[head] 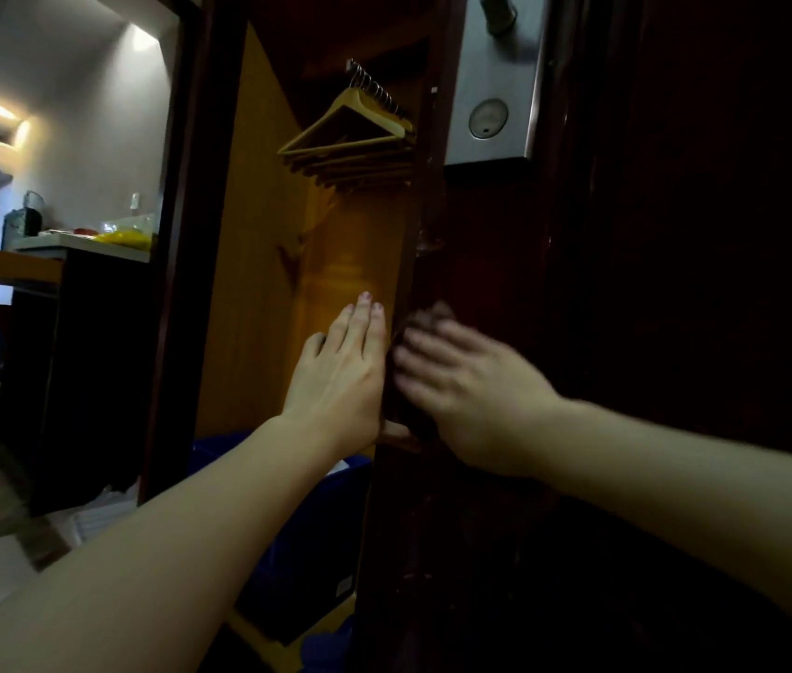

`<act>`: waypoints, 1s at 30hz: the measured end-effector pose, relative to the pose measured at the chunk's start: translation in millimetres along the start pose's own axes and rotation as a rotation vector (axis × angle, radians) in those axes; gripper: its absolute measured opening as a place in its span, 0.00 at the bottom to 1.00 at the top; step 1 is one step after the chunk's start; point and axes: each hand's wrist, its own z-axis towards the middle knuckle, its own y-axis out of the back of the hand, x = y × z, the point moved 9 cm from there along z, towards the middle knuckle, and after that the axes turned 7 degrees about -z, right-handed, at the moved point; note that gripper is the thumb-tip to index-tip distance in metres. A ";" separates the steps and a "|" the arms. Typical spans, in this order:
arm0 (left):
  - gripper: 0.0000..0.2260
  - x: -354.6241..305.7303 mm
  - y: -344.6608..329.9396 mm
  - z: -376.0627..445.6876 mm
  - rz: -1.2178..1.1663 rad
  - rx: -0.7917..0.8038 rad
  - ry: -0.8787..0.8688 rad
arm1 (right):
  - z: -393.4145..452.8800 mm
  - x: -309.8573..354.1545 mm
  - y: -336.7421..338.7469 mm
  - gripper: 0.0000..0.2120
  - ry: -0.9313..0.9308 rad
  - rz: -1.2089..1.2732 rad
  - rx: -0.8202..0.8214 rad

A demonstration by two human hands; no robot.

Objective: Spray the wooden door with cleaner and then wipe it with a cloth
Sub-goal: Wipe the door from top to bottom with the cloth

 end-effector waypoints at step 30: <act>0.50 -34.8 -6.2 -26.4 0.062 0.021 -0.252 | -70.3 -38.4 -8.9 0.27 -0.209 -0.035 -0.163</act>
